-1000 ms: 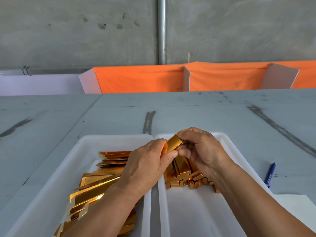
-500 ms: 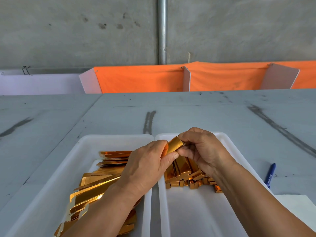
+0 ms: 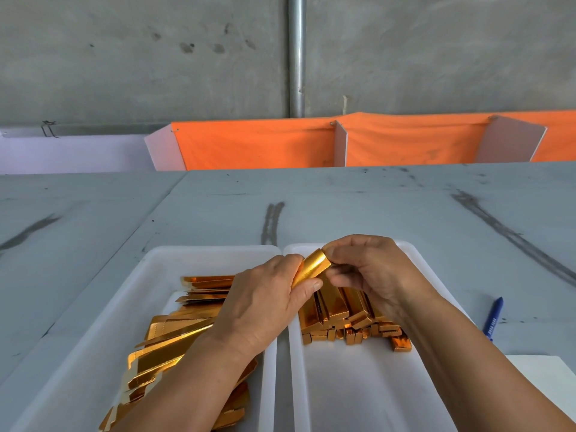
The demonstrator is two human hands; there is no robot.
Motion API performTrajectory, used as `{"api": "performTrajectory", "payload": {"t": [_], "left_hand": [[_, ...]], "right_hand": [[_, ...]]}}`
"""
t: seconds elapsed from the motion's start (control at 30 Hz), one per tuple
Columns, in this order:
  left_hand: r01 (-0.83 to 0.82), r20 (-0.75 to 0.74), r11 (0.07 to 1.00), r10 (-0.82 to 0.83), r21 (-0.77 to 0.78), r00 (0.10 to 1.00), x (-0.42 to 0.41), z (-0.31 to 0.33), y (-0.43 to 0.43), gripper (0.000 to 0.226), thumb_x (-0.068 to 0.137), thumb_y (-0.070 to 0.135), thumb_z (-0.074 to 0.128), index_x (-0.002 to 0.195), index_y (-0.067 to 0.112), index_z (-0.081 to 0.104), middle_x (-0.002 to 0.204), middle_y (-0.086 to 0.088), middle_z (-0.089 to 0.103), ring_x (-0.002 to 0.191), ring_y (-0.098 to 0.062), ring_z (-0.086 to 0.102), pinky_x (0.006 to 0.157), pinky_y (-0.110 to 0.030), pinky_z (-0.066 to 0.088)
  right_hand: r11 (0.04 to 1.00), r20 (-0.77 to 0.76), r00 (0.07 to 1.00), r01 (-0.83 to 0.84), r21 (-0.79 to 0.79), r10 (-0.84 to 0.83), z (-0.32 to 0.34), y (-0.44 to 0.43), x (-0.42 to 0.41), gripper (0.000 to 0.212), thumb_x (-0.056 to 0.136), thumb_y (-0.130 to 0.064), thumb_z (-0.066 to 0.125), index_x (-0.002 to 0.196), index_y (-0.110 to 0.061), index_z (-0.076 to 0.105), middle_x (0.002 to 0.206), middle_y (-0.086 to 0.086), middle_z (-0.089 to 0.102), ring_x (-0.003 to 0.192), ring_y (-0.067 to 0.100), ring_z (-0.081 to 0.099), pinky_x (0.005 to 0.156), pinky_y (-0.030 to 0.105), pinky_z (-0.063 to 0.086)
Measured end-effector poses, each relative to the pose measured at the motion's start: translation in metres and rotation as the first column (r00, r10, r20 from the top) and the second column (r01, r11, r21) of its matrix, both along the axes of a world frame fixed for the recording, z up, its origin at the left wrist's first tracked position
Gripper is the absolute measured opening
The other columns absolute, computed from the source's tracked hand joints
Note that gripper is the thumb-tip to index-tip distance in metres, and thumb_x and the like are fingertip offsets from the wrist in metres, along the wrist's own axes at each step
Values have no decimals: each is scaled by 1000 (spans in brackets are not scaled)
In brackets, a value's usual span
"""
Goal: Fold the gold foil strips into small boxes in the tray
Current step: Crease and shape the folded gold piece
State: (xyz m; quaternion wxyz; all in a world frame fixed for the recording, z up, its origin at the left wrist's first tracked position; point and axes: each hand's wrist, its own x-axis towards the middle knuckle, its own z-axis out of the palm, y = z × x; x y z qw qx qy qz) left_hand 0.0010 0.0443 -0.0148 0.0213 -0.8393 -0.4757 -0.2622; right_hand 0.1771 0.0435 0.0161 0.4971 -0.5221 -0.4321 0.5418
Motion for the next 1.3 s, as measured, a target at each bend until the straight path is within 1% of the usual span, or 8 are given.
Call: {"api": "performTrajectory", "payload": {"t": [0.13, 0.23, 0.37, 0.57, 0.73, 0.9, 1.1, 1.3], "left_hand": [[5, -19, 1000, -5, 2, 1000, 1, -1, 0, 43, 92, 61, 32, 113, 28, 49, 84, 15, 45, 72, -8, 49, 59, -13, 30], [1, -5, 1000, -1, -3, 1000, 1, -2, 0, 47, 90, 63, 28, 112, 28, 49, 83, 15, 45, 73, -7, 49, 59, -13, 30], [6, 82, 999, -3, -32, 997, 1, -2, -2, 46, 88, 63, 29, 103, 25, 50, 72, 13, 41, 66, -7, 45, 56, -13, 27], [-14, 164, 998, 23, -54, 986, 2, 0, -2, 44, 90, 59, 35, 106, 23, 52, 69, 15, 39, 63, -5, 45, 54, -12, 27], [-33, 177, 996, 47, -81, 983, 2, 0, -3, 41, 90, 59, 36, 105, 23, 51, 70, 16, 39, 65, -7, 46, 55, -11, 28], [-14, 207, 996, 31, -83, 978, 3, 2, -5, 26, 92, 54, 41, 87, 29, 37, 63, 16, 35, 54, -4, 41, 49, -12, 28], [-29, 234, 995, 50, -91, 971, 1, 1, -3, 29, 91, 55, 41, 92, 27, 47, 64, 16, 40, 55, -5, 45, 51, -11, 28], [-13, 197, 997, 29, -82, 980, 2, -1, -2, 28, 89, 58, 38, 90, 30, 41, 64, 17, 37, 55, -5, 44, 50, -11, 26]], "right_hand": [[1000, 18, 1000, 2, 6, -2, -1, 0, 1, 6, 89, -5, 70, 91, -1, 74, 65, 9, 70, 51, 13, 64, 50, 18, 53], [1000, 22, 1000, -9, 23, 9, -1, 0, 2, 7, 88, -7, 71, 92, -2, 74, 68, 9, 72, 53, 12, 66, 52, 18, 54], [998, -13, 999, -51, 48, 52, -1, -1, 2, 9, 89, -8, 69, 93, -3, 76, 72, 10, 73, 55, 12, 66, 53, 17, 54], [991, -54, 992, -108, 81, 112, 0, -2, 3, 20, 94, 1, 58, 98, -6, 76, 72, 11, 72, 60, 14, 67, 57, 19, 57], [991, -77, 992, -88, 96, 95, -2, 0, 0, 11, 91, -2, 64, 99, -5, 73, 73, 12, 72, 59, 13, 68, 57, 18, 56], [980, 69, 997, -52, 190, 39, -4, -2, -2, 7, 90, -8, 68, 92, -8, 74, 73, 9, 74, 63, 15, 70, 60, 19, 57], [959, 227, 974, -86, 270, 24, -6, -6, -5, 14, 95, -15, 64, 92, -18, 77, 75, 5, 75, 69, 18, 72, 77, 26, 60], [966, 242, 970, -42, 253, -21, -8, -4, -8, 7, 93, -18, 68, 90, -18, 75, 71, 5, 74, 62, 15, 70, 66, 22, 57]]}}
